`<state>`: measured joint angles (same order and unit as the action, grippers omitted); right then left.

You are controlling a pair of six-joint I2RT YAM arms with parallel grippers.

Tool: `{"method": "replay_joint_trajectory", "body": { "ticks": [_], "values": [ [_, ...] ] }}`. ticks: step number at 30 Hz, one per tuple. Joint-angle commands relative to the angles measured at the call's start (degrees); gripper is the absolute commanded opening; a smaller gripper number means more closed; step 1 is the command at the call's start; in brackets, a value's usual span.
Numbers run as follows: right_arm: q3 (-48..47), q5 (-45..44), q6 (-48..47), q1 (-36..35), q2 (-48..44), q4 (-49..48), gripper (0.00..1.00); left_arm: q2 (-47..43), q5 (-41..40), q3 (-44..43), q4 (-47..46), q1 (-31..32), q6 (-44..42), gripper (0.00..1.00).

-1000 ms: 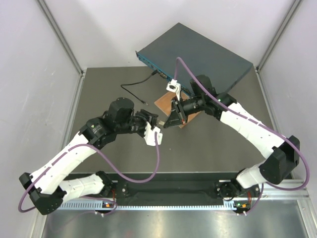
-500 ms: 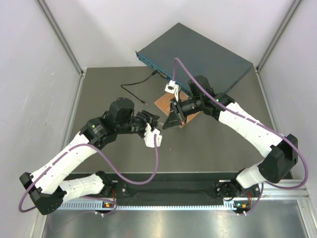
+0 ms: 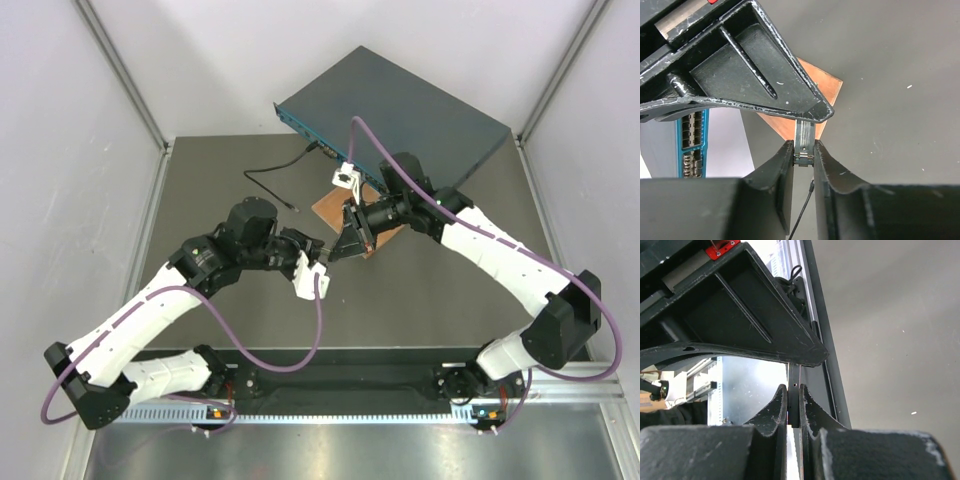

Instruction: Insert the plug into the switch port

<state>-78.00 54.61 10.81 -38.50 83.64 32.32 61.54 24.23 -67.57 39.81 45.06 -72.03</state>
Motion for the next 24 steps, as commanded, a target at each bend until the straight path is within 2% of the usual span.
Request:
{"method": "replay_joint_trajectory", "body": {
  "ticks": [1, 4, 5, 6, 7, 9, 10, 12, 13, 15, 16, 18, 19, 23, 24],
  "values": [
    [-1.8, 2.1, 0.3, -0.8, -0.2, -2.4, 0.0, 0.2, 2.1, 0.3, -1.1, 0.1, -1.2, 0.21],
    [-2.1, 2.0, 0.2, -0.8, -0.2, -2.5, 0.0, 0.0, 2.4, 0.5, -1.0, 0.1, -0.7, 0.1],
    [-2.3, 1.9, -0.1, -0.7, -0.1, -2.3, 0.05, 0.0, 2.5, 0.4, -0.7, 0.1, 0.5, 0.08],
    [-3.2, 1.4, -1.2, -0.7, -0.1, -1.1, 0.2, -0.2, 2.9, 0.5, -0.7, 0.1, 1.4, 0.02],
    [-3.9, 0.9, -2.1, -0.5, -0.1, -0.4, 0.28, -0.4, 3.0, 0.6, -0.7, 0.1, 3.8, 0.0],
    [-6.6, -1.1, -4.7, -0.1, -0.3, 1.2, 0.49, -0.8, 2.7, 0.5, -0.8, 0.1, 7.8, 0.0],
    [-7.8, -1.6, -5.6, 0.9, -0.3, 2.8, 0.65, -0.9, 2.6, 0.2, -1.1, 0.0, 12.9, 0.0],
    [-11.1, -2.8, -7.5, 2.4, -0.1, 4.1, 0.79, -1.4, 1.6, 0.1, -1.1, 0.0, 18.4, 0.0],
    [-12.3, -3.0, -7.6, 4.2, -0.2, 4.5, 0.82, -1.7, 1.3, 0.2, -1.6, 0.0, 24.7, 0.0],
    [-15.3, -2.8, -7.5, 6.1, -0.3, 4.9, 0.87, -2.7, 0.4, 1.2, -3.5, 0.0, 31.3, 0.0],
    [-16.2, -2.8, -7.5, 7.7, -0.7, 4.9, 0.9, -3.3, -0.8, 2.5, -4.6, 0.0, 39.3, 0.0],
    [-17.7, -3.8, -6.8, 9.6, -2.6, 3.3, 0.93, -4.8, -2.6, 4.1, -8.2, -0.1, 47.3, 0.0],
    [-17.8, -4.5, -6.3, 10.3, -3.6, 2.4, 0.94, -5.2, -5.7, 5.7, -9.7, -0.1, 54.5, 0.0],
    [-16.2, -10.4, -3.0, 15.1, -9.0, -0.1, 0.98, -4.7, -11.9, 6.0, -13.5, -2.2, 64.9, 0.0],
    [-15.4, -12.6, -1.2, 18.7, -10.0, -0.4, 0.98, -4.2, -13.0, 5.4, -14.3, -3.2, 66.6, 0.0]
  ]
}}
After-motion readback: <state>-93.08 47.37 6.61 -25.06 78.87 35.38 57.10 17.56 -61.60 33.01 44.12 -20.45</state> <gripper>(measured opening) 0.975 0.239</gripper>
